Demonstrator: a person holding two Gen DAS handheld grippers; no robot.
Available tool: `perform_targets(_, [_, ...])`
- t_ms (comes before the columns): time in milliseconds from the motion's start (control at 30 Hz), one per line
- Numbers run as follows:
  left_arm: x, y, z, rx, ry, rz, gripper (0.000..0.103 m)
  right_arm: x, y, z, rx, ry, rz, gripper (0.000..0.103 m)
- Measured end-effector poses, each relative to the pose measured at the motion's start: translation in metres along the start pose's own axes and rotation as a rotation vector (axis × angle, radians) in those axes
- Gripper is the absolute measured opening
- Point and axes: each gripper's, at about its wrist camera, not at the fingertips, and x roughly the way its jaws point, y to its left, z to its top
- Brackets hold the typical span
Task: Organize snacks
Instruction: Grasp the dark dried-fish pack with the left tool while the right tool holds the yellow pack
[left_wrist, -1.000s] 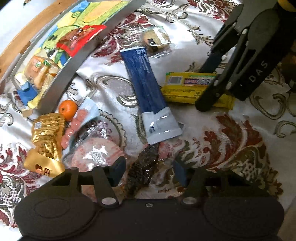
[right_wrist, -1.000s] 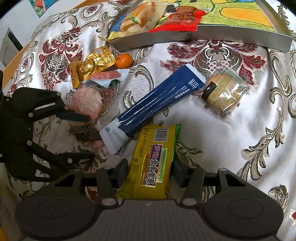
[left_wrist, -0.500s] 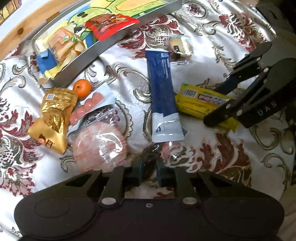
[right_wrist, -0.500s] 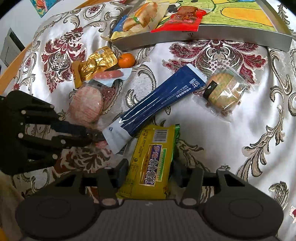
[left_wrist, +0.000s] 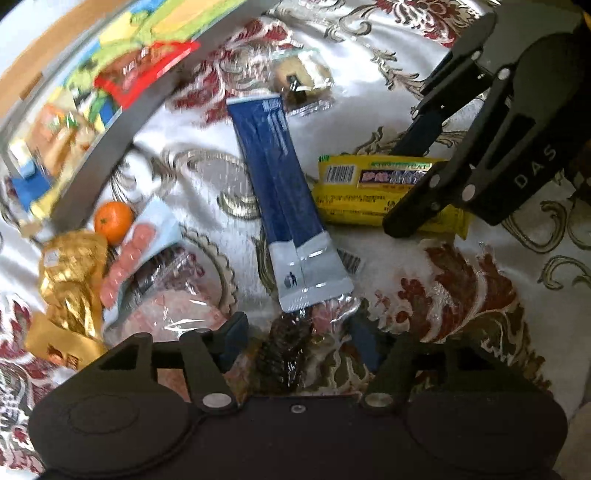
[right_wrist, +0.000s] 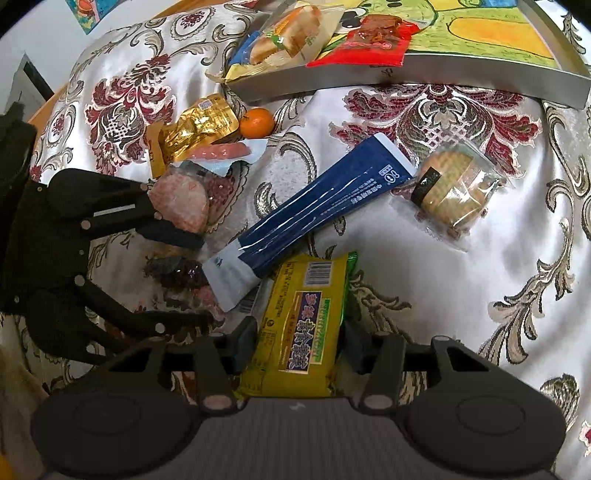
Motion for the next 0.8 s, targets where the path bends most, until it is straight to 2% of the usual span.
perform_targets(133, [-0.002, 0.008, -0.004, -0.03, 0.038, -0.041, 0.06, 0.003, -0.002, -0.001, 0.014, 0.009, 0.014, 0.057])
perform_targets(400, [-0.015, 0.0, -0.009, -0.107, 0.046, 0.008, 0.057, 0.005, 0.006, -0.006, -0.04, 0.001, -0.002, 0.052])
perform_targets(567, [-0.03, 0.005, -0.011, -0.227, 0.041, -0.012, 0.054, 0.003, 0.001, -0.005, 0.005, 0.005, 0.041, 0.05])
perform_targets(633, [-0.035, 0.008, -0.013, -0.275, 0.043, -0.028, 0.048, 0.0, -0.005, -0.003, 0.052, 0.008, 0.074, 0.05])
perform_targets(667, [-0.037, 0.01, -0.014, -0.31, 0.044, -0.055, 0.045, -0.001, -0.008, -0.003, 0.072, 0.007, 0.088, 0.048])
perform_targets(767, [-0.041, 0.012, -0.017, -0.389, 0.044, -0.088, 0.045, -0.005, -0.014, -0.001, 0.118, 0.009, 0.121, 0.045])
perform_targets(800, [-0.042, 0.011, -0.018, -0.407, 0.045, -0.097, 0.045, -0.006, -0.016, -0.001, 0.129, 0.01, 0.132, 0.029])
